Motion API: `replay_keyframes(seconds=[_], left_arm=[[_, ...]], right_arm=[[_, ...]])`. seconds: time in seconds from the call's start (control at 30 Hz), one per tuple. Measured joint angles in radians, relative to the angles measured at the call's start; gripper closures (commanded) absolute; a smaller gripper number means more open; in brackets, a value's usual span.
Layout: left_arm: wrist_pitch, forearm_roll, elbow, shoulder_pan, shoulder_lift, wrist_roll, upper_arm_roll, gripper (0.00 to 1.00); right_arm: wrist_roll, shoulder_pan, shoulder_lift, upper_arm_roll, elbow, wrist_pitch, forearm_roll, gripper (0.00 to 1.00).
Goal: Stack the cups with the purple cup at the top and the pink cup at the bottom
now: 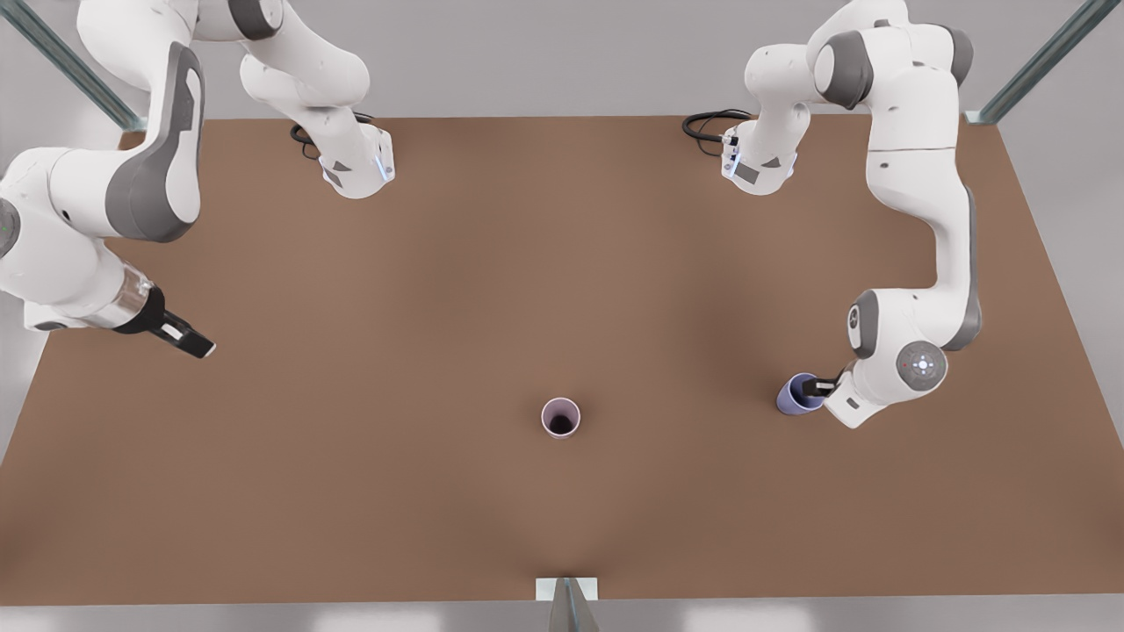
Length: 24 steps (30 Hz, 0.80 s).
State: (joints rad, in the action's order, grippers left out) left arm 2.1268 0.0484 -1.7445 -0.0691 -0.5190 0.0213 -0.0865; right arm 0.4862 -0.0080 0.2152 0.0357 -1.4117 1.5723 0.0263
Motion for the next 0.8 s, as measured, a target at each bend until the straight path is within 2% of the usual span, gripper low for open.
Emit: replay_keyframes(seconds=[0.2,0.23,0.27,0.3,0.47,0.6,0.7,0.8], left_arm=[[0.071,-0.018,-0.058,0.009,-0.037,-0.022,0.002,0.00],[0.082,-0.027,-0.066,0.009,-0.039,-0.025,0.002,0.15],[0.091,-0.037,-0.070,0.009,-0.040,-0.028,0.003,0.44],[0.096,-0.046,-0.071,0.009,-0.038,-0.032,0.004,0.61],[0.104,-0.059,-0.070,0.009,-0.019,-0.059,0.008,0.66],[0.103,-0.073,-0.071,0.009,-0.021,-0.065,0.008,0.79],[0.103,-0.075,-0.070,0.009,-0.018,-0.071,0.009,0.79],[0.100,-0.076,-0.063,0.004,0.012,-0.080,0.033,0.79]], right_arm=[[-0.207,0.020,0.004,0.009,-0.001,-0.004,-0.010,0.00],[-0.244,0.022,0.005,0.009,-0.001,-0.003,-0.010,0.00],[-0.281,0.023,0.006,0.009,0.000,-0.003,-0.009,0.00],[-0.316,0.022,0.006,0.009,0.001,-0.002,-0.008,0.00],[-0.487,0.037,0.006,0.008,0.000,0.001,-0.003,0.00],[-0.687,0.037,0.016,0.006,-0.008,0.042,0.028,0.00],[-0.794,0.047,0.021,0.003,0.002,0.062,0.033,0.00],[-0.770,0.039,0.017,0.009,0.008,0.045,0.024,0.00]])
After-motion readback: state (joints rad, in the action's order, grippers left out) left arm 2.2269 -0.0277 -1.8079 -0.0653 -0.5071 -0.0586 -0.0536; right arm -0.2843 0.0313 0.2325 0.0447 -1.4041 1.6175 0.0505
